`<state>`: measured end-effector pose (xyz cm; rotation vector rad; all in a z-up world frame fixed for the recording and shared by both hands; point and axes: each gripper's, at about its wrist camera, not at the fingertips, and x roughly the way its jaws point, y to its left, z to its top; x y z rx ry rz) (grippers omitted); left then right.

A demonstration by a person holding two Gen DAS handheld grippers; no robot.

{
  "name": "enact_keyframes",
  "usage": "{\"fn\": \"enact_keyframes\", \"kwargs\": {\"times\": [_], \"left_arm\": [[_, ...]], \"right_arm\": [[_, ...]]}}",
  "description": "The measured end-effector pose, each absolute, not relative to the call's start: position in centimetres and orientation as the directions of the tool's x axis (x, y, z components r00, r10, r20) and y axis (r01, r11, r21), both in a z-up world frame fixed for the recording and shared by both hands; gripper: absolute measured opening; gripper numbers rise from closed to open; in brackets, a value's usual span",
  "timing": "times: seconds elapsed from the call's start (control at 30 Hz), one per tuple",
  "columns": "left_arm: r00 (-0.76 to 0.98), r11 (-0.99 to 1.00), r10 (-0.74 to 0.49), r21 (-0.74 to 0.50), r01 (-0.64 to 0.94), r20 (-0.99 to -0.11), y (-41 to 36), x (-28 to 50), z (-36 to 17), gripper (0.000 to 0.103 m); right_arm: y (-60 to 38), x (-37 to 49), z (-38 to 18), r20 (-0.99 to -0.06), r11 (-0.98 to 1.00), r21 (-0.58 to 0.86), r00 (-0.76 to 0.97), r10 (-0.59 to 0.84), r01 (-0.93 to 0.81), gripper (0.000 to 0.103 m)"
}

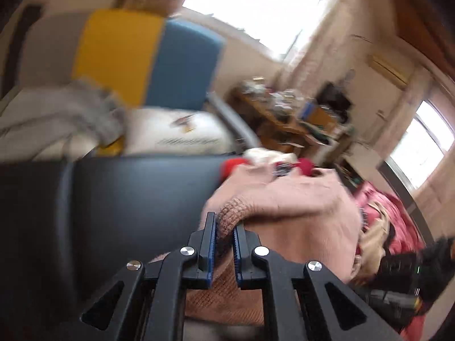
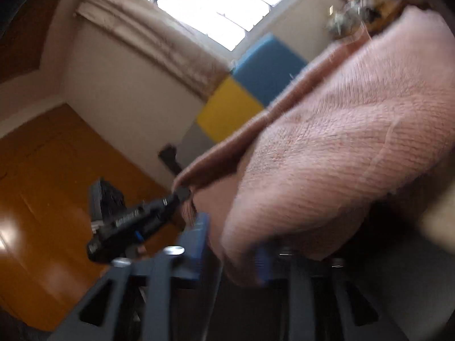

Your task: Fold clothes

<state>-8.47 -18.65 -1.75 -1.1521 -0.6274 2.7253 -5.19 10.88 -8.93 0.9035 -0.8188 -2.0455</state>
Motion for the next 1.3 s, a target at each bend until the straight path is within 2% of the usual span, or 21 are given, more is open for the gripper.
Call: {"fn": "enact_keyframes", "kwargs": {"times": [0.03, 0.13, 0.17, 0.27, 0.4, 0.5, 0.53, 0.6, 0.63, 0.7, 0.87, 0.97, 1.0, 1.07, 1.17, 1.2, 1.27, 1.3], "left_arm": [[-0.688, -0.911, 0.213, -0.395, 0.116, -0.694, -20.6, -7.1, -3.1, 0.009], [-0.658, -0.904, 0.067, -0.325, 0.279, -0.75, -26.3, -1.7, -5.8, 0.008], [-0.653, -0.895, 0.054, -0.327, 0.304, -0.755, -27.9, 0.0, -6.4, 0.009], [-0.674, -0.865, 0.074, -0.383, 0.323, -0.735, -31.3, 4.7, -7.2, 0.019], [-0.668, -0.906, 0.091, -0.341, 0.253, -0.738, -29.5, 6.1, -8.0, 0.028], [-0.652, -0.94, 0.158, -0.315, 0.129, -0.741, -25.2, 4.8, -7.3, 0.033], [-0.644, -0.936, 0.213, -0.342, 0.08, -0.735, -23.7, 4.0, -7.2, 0.036], [-0.615, -0.911, 0.337, -0.412, -0.021, -0.713, -20.4, 2.2, -7.0, 0.042], [-0.59, -0.885, 0.398, -0.463, -0.046, -0.702, -19.2, 1.1, -7.3, 0.047], [-0.533, -0.818, 0.517, -0.571, -0.076, -0.67, -17.0, -1.3, -8.1, 0.049], [-0.473, -0.736, 0.566, -0.673, 0.079, -0.675, -15.5, -7.5, -12.0, 0.054], [-0.475, -0.645, 0.606, -0.744, 0.175, -0.638, -15.9, -9.4, -13.9, 0.064], [-0.478, -0.616, 0.616, -0.761, 0.203, -0.626, -16.1, -10.0, -14.3, 0.064], [-0.477, -0.568, 0.626, -0.78, 0.264, -0.617, -16.2, -11.5, -15.4, 0.064], [-0.466, -0.547, 0.623, -0.776, 0.315, -0.628, -15.8, -13.8, -16.0, 0.064], [-0.46, -0.552, 0.618, -0.769, 0.323, -0.637, -15.6, -14.5, -16.0, 0.064], [-0.454, -0.56, 0.6, -0.751, 0.35, -0.659, -15.5, -15.9, -16.2, 0.056], [-0.458, -0.567, 0.585, -0.741, 0.36, -0.669, -15.5, -16.4, -16.4, 0.035]], "right_arm": [[8.8, -4.2, -10.7, -0.38, -0.54, 0.767, -0.432, -0.818, 0.347, 0.09], [5.5, -1.1, -15.5, -0.457, -0.534, 0.8, -0.3, -0.837, 0.273, 0.09], [5.8, -0.5, -16.2, -0.466, -0.536, 0.805, -0.29, -0.836, 0.254, 0.09], [6.9, 1.3, -17.9, -0.49, -0.547, 0.813, -0.271, -0.828, 0.201, 0.09], [11.4, 0.8, -15.9, -0.585, -0.684, 0.711, -0.402, -0.704, 0.164, 0.091], [14.4, -1.8, -12.6, -0.643, -0.806, 0.574, -0.529, -0.553, 0.146, 0.092], [15.1, -2.7, -11.5, -0.641, -0.827, 0.542, -0.565, -0.52, 0.148, 0.092], [15.4, -4.7, -8.9, -0.628, -0.874, 0.458, -0.638, -0.446, 0.161, 0.1], [15.3, -6.0, -7.8, -0.624, -0.895, 0.412, -0.664, -0.412, 0.168, 0.102], [15.0, -9.2, -6.1, -0.635, -0.927, 0.327, -0.683, -0.36, 0.185, 0.102], [12.4, -17.7, -4.6, -0.676, -0.933, 0.277, -0.644, -0.359, 0.23, 0.102], [8.7, -22.9, -5.9, -0.772, -0.921, 0.171, -0.532, -0.346, 0.35, 0.103], [7.3, -24.7, -7.0, -0.814, -0.901, 0.164, -0.461, -0.354, 0.402, 0.103], [5.9, -28.1, -9.6, -0.857, -0.883, 0.241, -0.337, -0.389, 0.404, 0.102], [5.5, -31.1, -13.6, -0.892, -0.895, 0.285, -0.247, -0.379, 0.342, 0.101], [5.6, -31.9, -14.7, -0.891, -0.895, 0.316, -0.224, -0.394, 0.316, 0.097], [5.4, -32.1, -16.3, -0.896, -0.895, 0.305, -0.222, -0.386, 0.326, 0.09], [5.3, -31.9, -16.8, -0.903, -0.901, 0.265, -0.24, -0.357, 0.343, 0.072]]}}
